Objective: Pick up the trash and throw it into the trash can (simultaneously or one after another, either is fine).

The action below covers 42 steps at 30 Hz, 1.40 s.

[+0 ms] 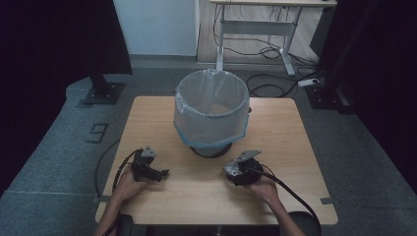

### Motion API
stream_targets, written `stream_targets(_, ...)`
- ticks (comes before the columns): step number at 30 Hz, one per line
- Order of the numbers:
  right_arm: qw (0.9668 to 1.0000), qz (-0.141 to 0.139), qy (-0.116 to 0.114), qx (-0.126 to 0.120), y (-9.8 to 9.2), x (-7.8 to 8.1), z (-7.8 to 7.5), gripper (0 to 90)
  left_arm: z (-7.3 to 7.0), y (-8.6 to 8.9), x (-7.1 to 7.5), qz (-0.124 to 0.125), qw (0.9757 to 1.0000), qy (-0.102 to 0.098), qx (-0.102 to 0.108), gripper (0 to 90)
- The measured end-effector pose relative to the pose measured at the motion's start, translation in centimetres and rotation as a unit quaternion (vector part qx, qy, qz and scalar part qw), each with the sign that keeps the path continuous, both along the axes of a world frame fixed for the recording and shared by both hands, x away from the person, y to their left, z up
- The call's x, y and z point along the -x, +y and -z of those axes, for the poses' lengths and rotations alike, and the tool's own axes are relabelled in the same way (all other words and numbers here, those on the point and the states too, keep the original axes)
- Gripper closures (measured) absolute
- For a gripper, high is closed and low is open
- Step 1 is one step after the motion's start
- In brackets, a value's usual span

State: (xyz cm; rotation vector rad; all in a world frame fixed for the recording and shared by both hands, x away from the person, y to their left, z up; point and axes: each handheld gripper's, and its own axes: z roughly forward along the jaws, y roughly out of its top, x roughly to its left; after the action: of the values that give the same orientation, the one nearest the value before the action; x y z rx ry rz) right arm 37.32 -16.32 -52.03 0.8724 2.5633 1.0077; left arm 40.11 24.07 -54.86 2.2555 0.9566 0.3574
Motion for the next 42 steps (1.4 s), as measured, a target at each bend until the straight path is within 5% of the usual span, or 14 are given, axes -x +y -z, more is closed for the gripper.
stream_targets(42, 0.9995, 0.005, 0.014, -0.027, -5.2, -1.9, -10.6, 33.9, 0.0, 0.0, 0.0, 0.0, 1.0, 0.001, 0.001, 0.0)
